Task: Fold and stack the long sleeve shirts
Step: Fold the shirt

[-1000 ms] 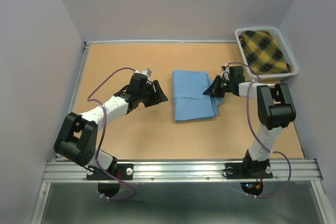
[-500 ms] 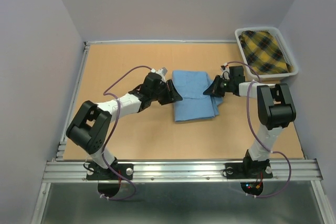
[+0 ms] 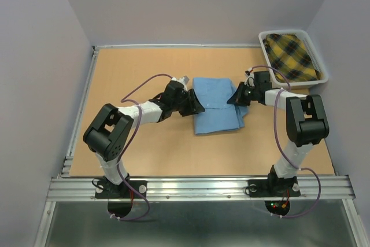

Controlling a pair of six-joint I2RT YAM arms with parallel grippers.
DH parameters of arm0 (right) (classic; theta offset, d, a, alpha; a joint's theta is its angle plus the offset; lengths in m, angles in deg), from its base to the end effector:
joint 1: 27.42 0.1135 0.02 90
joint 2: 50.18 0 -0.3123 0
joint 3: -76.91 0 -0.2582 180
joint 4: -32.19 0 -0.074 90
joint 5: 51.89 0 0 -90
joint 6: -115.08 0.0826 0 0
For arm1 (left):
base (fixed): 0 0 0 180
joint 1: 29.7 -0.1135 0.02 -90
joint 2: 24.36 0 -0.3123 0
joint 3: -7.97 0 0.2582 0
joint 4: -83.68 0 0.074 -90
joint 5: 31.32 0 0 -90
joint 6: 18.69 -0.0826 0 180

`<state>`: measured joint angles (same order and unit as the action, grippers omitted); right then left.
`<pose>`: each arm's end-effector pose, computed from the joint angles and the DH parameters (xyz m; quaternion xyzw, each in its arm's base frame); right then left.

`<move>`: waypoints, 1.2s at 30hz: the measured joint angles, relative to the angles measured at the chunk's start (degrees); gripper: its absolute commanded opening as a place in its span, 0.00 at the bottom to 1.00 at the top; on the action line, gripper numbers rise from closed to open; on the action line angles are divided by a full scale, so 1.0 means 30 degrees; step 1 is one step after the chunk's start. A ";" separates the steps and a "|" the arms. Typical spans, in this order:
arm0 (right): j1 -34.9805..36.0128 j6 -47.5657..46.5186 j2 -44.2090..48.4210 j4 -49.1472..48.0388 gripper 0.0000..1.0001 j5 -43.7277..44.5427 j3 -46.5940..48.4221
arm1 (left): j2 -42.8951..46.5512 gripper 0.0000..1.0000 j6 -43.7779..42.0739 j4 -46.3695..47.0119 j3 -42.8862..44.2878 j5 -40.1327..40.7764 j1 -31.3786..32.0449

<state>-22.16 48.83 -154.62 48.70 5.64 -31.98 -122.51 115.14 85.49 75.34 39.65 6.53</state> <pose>0.4005 0.0814 0.1643 0.0501 0.9055 0.3368 0.2534 0.3222 -0.2695 0.2169 0.0274 0.8533 -0.4311 0.2919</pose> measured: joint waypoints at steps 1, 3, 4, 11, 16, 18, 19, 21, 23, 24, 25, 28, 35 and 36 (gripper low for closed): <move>0.0000 -0.0058 0.0153 0.0160 0.01 0.0219 0.0000 | -0.0291 0.56 0.0015 0.0066 0.0109 0.0000 0.0029; -0.0015 -0.0146 0.0401 0.0372 0.01 0.0423 0.0000 | -0.0736 0.55 0.0044 0.0102 0.0160 0.0029 0.0051; -0.0022 -0.0204 0.0583 0.0481 0.01 0.0546 0.0000 | -0.0940 0.55 0.0058 0.0109 0.0175 0.0036 0.0073; -0.0721 -0.0583 0.1071 0.0969 0.01 0.0976 0.0335 | -0.1413 0.56 0.0073 0.0117 0.0255 0.0058 0.0226; -0.1392 -0.1071 0.0648 0.0976 0.01 0.1071 0.0372 | -0.1319 0.57 0.0066 0.0131 0.0299 0.0058 0.0306; -0.1515 -0.1195 0.0226 0.0969 0.01 0.1086 0.0372 | -0.1202 0.57 0.0066 0.0131 0.0299 0.0051 0.0313; -0.1523 -0.1304 -0.0153 0.0940 0.01 0.1086 0.0372 | -0.1151 0.57 0.0066 0.0131 0.0299 0.0051 0.0313; -0.1596 -0.1421 -0.0663 0.0794 0.04 0.1093 0.0444 | -0.1020 0.56 0.0058 0.0138 0.0328 0.0051 0.0357; -0.1654 -0.1515 -0.0801 0.0794 0.14 0.1107 0.0510 | -0.0933 0.56 0.0051 0.0131 0.0350 0.0044 0.0430; -0.1654 -0.1545 -0.0801 0.0794 0.14 0.1166 0.0517 | -0.0896 0.56 0.0051 0.0138 0.0386 0.0044 0.0466; -0.1654 -0.1610 -0.0801 0.0794 0.21 0.1239 0.0517 | -0.0896 0.56 0.0044 0.0124 0.0444 0.0051 0.0517; -0.1632 -0.1770 -0.0758 0.0816 0.36 0.1719 0.0554 | -0.0896 0.55 0.0007 0.0138 0.0714 0.0044 0.0605; -0.1610 -0.2222 0.0576 0.1428 0.59 0.3563 0.0554 | -0.0831 0.65 -0.0270 -0.0073 0.1027 0.0568 0.0641; -0.1610 -0.2222 0.0925 0.1610 0.62 0.3891 0.0546 | -0.0831 0.69 -0.0546 -0.0503 0.1370 0.0736 0.0634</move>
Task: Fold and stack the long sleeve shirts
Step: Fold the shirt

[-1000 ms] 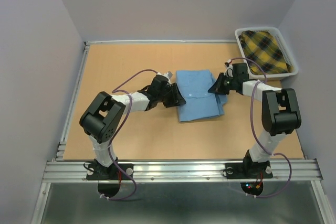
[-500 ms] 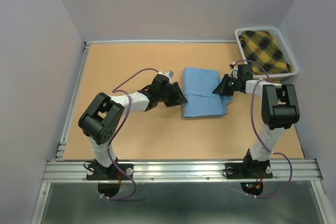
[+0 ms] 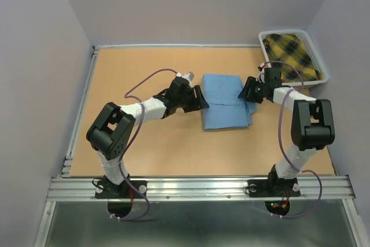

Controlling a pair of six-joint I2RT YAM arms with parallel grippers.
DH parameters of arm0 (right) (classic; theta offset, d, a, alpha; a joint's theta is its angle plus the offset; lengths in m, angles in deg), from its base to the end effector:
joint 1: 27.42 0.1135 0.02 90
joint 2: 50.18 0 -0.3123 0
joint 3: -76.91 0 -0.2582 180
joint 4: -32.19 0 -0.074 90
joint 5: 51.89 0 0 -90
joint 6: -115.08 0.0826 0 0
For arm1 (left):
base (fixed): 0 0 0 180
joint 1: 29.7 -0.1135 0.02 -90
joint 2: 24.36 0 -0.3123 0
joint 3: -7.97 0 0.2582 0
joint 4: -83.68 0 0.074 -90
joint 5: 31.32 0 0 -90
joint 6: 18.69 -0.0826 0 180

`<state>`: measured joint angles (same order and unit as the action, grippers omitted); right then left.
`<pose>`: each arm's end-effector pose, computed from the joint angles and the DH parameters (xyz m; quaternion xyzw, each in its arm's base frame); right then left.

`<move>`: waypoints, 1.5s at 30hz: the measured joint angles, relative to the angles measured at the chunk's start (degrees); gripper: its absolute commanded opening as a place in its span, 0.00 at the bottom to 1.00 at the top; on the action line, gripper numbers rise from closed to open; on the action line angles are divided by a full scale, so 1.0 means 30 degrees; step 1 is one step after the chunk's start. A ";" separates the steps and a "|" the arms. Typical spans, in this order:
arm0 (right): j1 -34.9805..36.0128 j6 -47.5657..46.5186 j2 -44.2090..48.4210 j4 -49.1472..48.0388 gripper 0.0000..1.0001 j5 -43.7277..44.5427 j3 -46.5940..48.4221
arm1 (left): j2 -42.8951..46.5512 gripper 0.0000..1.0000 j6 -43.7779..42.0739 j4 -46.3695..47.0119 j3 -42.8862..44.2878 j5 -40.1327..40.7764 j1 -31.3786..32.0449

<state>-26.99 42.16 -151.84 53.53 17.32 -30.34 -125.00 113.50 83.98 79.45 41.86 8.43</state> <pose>0.4056 0.0324 0.1783 0.0732 0.9241 0.2186 0.3047 0.3291 -0.2887 0.2207 0.0442 0.8539 -0.4207 0.3033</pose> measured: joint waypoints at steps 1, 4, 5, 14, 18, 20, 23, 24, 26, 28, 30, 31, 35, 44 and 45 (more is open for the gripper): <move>0.0000 0.0000 0.0233 0.0124 0.63 0.0168 0.0000 | 0.0000 0.71 -0.0430 -0.0765 0.0729 0.0357 -0.0015; 0.0000 0.0160 0.2018 0.0488 0.67 0.0845 -0.0036 | -0.0168 0.75 -0.1996 -0.2237 0.3381 0.0969 -0.0233; 0.0000 0.0291 0.2943 0.0539 0.68 0.1100 -0.0051 | -0.0321 0.79 -0.2761 -0.2637 0.4524 0.1260 -0.0342; 0.0007 0.3206 0.9690 0.0160 0.72 0.2528 -0.3126 | -0.3891 0.89 -0.8859 -0.3504 1.2342 0.1967 -0.1377; 0.0007 0.4838 1.0790 0.0299 0.73 0.2674 -0.5311 | -0.6375 0.88 -1.0528 -0.4007 1.3937 0.1647 -0.1654; 0.0000 0.5428 1.1336 0.0393 0.73 0.2900 -0.6368 | -0.7810 0.86 -1.1154 -0.4306 1.4855 0.1355 -0.1851; 0.0000 0.6280 1.2298 0.0481 0.73 0.2994 -0.7686 | -0.9624 0.81 -1.1679 -0.4699 1.5992 0.0707 -0.2004; 0.0000 0.6419 1.2444 0.0408 0.73 0.2994 -0.7934 | -1.0156 0.77 -1.1759 -0.4750 1.6327 0.0466 -0.2011; 0.0007 0.6703 1.2757 0.0270 0.73 0.2936 -0.8568 | -1.0841 0.72 -1.1766 -0.4801 1.6633 -0.0095 -0.2091; 0.0007 0.6856 1.2772 0.0248 0.73 0.2914 -0.8983 | -1.1132 0.62 -1.1686 -0.4852 1.6655 -0.0444 -0.2135; 0.0000 0.6921 1.2772 0.0226 0.73 0.2922 -0.9202 | -1.1227 0.45 -1.1446 -0.4845 1.6589 -0.0736 -0.2215; 0.0007 0.6965 1.2772 0.0197 0.73 0.2914 -0.9304 | -1.1227 0.38 -1.1271 -0.4641 1.6480 -0.0889 -0.2310; 0.0000 0.6965 1.2801 0.0197 0.73 0.2849 -0.9464 | -1.1132 0.11 -0.9843 -0.3111 1.4965 -0.1413 -0.2565; 0.0000 0.6054 1.2349 0.0036 0.73 0.1734 -0.9464 | -0.5421 0.09 -0.4408 -0.0386 0.5005 -0.0255 -0.3723; 0.0007 0.5872 1.2189 0.0036 0.73 0.1464 -0.9464 | -0.4262 0.09 -0.3359 0.0007 0.3439 0.0109 -0.3723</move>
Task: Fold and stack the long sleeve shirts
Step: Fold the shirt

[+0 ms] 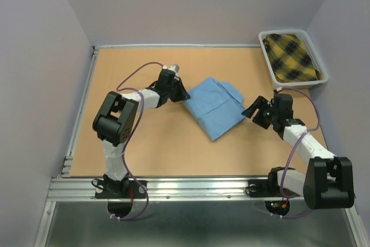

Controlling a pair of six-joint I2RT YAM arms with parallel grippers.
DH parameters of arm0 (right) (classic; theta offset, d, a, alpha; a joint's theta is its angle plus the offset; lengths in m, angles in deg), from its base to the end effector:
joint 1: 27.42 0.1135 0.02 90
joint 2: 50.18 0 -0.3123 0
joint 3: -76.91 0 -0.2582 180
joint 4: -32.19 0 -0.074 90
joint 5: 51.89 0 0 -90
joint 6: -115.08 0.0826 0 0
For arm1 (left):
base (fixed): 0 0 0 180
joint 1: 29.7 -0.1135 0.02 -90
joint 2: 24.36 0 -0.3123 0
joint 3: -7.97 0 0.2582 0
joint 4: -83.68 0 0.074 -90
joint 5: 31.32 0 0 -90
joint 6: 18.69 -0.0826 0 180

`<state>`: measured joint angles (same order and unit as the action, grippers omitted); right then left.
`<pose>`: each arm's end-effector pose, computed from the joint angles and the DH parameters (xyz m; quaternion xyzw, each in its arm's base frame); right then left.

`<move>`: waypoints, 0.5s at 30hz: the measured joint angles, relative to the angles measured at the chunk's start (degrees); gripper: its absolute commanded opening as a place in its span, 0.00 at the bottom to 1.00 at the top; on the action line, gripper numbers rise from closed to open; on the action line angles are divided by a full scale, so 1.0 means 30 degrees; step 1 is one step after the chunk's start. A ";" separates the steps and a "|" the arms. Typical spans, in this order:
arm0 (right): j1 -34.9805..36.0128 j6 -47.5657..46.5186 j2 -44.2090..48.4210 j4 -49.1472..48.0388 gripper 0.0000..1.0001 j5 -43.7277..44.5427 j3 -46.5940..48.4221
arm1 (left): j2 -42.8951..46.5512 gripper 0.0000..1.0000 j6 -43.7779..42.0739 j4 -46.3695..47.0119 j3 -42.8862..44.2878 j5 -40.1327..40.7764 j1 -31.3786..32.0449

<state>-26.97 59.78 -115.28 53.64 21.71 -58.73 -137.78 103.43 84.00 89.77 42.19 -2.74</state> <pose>0.2433 0.0252 0.2024 0.2112 0.8818 0.2454 0.3430 0.4305 -0.2453 0.1851 0.0314 0.8649 -0.3479 0.3604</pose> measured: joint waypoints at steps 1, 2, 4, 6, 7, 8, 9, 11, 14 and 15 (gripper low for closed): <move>0.0000 -0.0153 -0.0211 -0.0044 0.73 -0.0255 0.0007 | 0.0933 0.09 0.0583 0.0146 -0.1027 0.0248 0.0051; 0.0000 -0.0306 -0.0437 -0.0109 0.72 -0.0561 0.0007 | 0.1851 0.10 0.1333 0.0525 -0.2273 0.0670 0.0175; 0.0160 -0.0532 -0.0860 -0.0255 0.72 -0.1027 0.0007 | 0.3628 0.18 0.3096 0.0969 -0.4619 0.1617 0.0765; 0.0379 -0.0743 -0.1137 -0.0372 0.72 -0.1581 0.0007 | 0.5195 0.23 0.4750 0.1698 -0.6900 0.2412 0.1603; 0.0568 -0.0809 -0.1202 -0.0423 0.72 -0.1792 0.0007 | 0.6193 0.27 0.5785 0.1982 -0.8357 0.2739 0.2288; 0.0772 -0.0867 -0.1239 -0.0532 0.72 -0.2091 0.0015 | 0.6943 0.31 0.6681 0.2353 -0.9573 0.2994 0.2856; 0.0845 -0.0918 -0.1246 -0.0634 0.72 -0.2259 0.0015 | 0.7402 0.31 0.7169 0.2659 -1.0375 0.3096 0.3249; 0.1005 -0.0991 -0.1260 -0.0903 0.72 -0.2572 0.0022 | 0.8422 0.41 0.8335 0.2936 -1.2065 0.3716 0.3672; 0.1020 -0.1137 -0.1421 -0.1115 0.71 -0.2681 0.0029 | 0.9843 0.59 0.9063 0.2965 -1.3019 0.4881 0.3475; 0.1020 -0.1188 -0.1530 -0.1188 0.71 -0.2688 0.0029 | 1.0214 0.69 0.8932 0.2885 -1.3012 0.5195 0.3388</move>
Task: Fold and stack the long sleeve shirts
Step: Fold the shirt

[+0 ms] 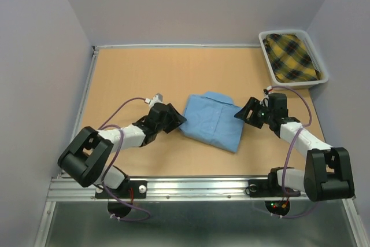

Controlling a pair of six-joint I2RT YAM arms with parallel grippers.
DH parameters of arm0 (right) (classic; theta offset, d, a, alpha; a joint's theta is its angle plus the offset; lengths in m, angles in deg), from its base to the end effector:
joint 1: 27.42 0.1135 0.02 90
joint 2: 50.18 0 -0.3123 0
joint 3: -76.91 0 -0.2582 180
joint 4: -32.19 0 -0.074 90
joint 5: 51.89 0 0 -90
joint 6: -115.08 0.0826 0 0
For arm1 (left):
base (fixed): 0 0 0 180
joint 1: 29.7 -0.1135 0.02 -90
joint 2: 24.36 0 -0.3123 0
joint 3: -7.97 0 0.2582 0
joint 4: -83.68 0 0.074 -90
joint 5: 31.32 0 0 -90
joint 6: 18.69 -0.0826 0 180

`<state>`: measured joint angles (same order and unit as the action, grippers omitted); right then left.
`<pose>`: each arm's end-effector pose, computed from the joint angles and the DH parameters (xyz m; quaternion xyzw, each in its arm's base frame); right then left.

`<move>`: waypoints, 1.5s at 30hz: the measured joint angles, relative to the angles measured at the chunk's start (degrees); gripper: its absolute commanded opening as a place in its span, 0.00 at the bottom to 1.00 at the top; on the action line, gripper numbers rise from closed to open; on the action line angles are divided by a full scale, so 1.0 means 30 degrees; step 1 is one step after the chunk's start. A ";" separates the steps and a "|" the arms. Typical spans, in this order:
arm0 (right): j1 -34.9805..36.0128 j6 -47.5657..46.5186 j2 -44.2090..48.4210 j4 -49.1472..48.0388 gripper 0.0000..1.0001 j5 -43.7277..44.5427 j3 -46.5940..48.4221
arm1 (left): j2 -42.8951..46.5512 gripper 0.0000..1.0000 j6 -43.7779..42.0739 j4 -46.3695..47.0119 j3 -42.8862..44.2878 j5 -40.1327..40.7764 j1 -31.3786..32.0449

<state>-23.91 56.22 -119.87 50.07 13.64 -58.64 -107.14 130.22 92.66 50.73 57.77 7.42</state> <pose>0.2515 0.0497 0.1943 0.1322 0.8908 0.3014 0.3132 0.2485 -0.1897 0.1765 -0.1607 0.8555 -0.3704 0.3240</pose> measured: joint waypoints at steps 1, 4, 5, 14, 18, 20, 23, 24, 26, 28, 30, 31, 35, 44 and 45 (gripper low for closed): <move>0.0000 -0.0051 -0.0102 -0.0044 0.70 0.0022 0.0007 | 0.0503 0.74 -0.0393 -0.0087 0.0073 0.0415 -0.0095; -0.0007 -0.0153 -0.0262 -0.0051 0.69 0.0364 0.0007 | 0.1523 0.86 -0.1698 -0.0882 0.0889 0.1115 -0.0408; 0.0000 -0.0168 -0.0233 -0.0044 0.69 0.0743 0.0036 | 0.1654 0.86 -0.2477 -0.1362 0.1647 0.1195 -0.0561; -0.0015 0.0226 -0.0947 -0.0146 0.70 0.2856 0.1224 | -0.1494 0.86 -0.9712 -0.2987 0.8939 -0.1530 -0.2135; -0.0073 0.0437 -0.1552 -0.0204 0.70 0.3257 0.1231 | -0.4867 0.86 -1.2633 -0.3985 1.1453 -0.3366 -0.2412; -0.0299 0.0554 -0.1785 -0.0437 0.70 0.3242 0.1231 | -0.6353 0.86 -1.3675 -0.4503 1.2225 -0.4189 -0.2412; -0.0612 0.0583 -0.2375 -0.1115 0.69 0.2973 0.1231 | -0.7810 0.86 -1.4528 -0.5049 1.2932 -0.4991 -0.2412; -0.0685 0.0619 -0.2747 -0.1450 0.68 0.2718 0.1231 | -0.8189 0.86 -1.4753 -0.5209 1.3107 -0.5246 -0.2412; -0.0707 0.0648 -0.3308 -0.1945 0.68 0.2310 0.1231 | -0.8619 0.85 -1.5067 -0.5435 1.3318 -0.5625 -0.2404; -0.0714 0.0678 -0.3861 -0.2404 0.66 0.1872 0.1217 | -0.8750 0.84 -1.5234 -0.5537 1.3464 -0.5865 -0.2404; -0.0714 0.0692 -0.4233 -0.2849 0.65 0.1559 0.1188 | -0.8779 0.82 -1.5351 -0.5566 1.3631 -0.6047 -0.2404; -0.0714 0.0699 -0.4342 -0.3024 0.63 0.1486 0.1158 | -0.8779 0.81 -1.5365 -0.5552 1.3675 -0.6084 -0.2404; -0.0714 0.0670 -0.4510 -0.3716 0.55 0.1166 0.0852 | -0.8823 0.71 -1.5358 -0.5355 1.3726 -0.6499 -0.2404; -0.0736 0.0306 -0.4918 -0.4495 0.26 0.0714 0.0750 | -0.9624 0.47 -1.4906 -0.4750 1.3726 -0.7512 -0.2412; -0.0736 0.0255 -0.4918 -0.4517 0.22 0.0685 0.0729 | -0.9661 0.35 -1.4870 -0.4758 1.3726 -0.7548 -0.2412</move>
<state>-26.12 56.98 -134.62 36.52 15.70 -56.46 -136.12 85.61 78.39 91.91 35.13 0.19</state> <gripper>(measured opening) 0.322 0.522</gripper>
